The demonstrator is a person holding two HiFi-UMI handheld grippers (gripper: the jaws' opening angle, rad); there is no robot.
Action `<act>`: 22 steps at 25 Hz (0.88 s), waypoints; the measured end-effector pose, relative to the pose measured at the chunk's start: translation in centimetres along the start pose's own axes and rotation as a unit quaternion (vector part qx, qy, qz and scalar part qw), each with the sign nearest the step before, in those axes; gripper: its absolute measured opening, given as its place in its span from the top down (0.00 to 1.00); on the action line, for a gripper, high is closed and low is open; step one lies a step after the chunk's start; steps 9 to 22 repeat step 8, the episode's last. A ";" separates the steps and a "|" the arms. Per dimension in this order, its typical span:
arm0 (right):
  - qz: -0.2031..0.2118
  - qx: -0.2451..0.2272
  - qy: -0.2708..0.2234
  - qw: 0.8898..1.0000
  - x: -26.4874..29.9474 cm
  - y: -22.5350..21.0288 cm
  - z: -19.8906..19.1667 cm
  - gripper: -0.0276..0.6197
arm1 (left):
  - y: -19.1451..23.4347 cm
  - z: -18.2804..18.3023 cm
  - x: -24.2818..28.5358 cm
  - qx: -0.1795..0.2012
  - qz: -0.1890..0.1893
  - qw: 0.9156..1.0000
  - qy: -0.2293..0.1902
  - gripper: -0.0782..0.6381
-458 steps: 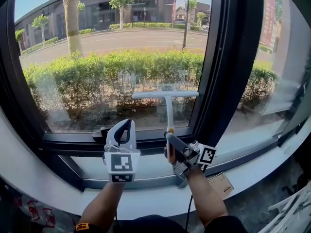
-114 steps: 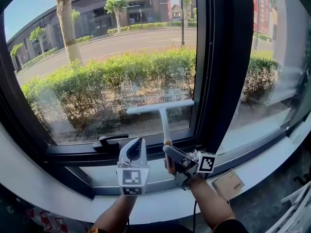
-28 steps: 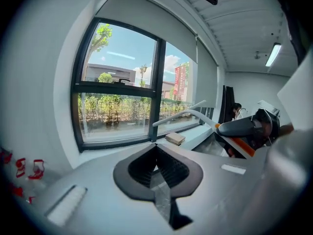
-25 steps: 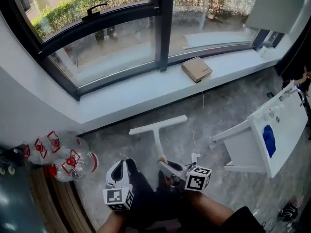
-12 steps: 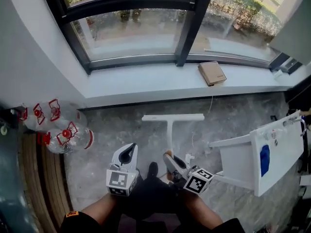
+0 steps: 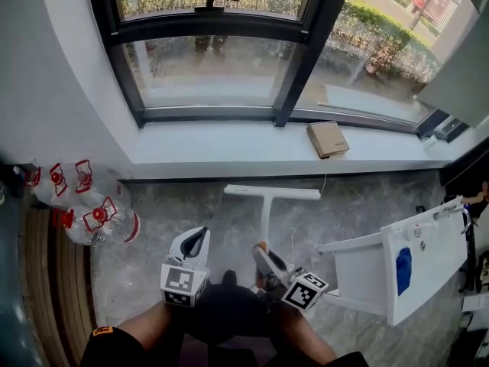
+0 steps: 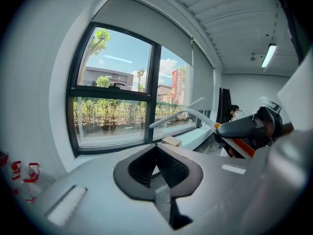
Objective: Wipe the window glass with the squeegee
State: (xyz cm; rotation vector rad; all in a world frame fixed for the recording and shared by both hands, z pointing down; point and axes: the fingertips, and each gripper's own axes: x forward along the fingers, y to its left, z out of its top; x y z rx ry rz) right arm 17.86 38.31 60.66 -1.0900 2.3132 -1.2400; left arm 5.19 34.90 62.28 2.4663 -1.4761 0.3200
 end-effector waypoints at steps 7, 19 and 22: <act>0.006 0.003 -0.005 1.000 -1.5 -0.3 0.5 0.88 | -2.0 -0.1 0.0 -0.003 -0.011 1.000 0.007 0.87; 0.006 0.003 -0.006 1.000 -1.8 -0.3 0.6 0.88 | -2.4 -0.2 0.1 -0.004 -0.013 1.000 0.009 0.87; 0.006 0.003 -0.006 1.000 -1.8 -0.3 0.6 0.88 | -2.4 -0.2 0.1 -0.004 -0.013 1.000 0.009 0.87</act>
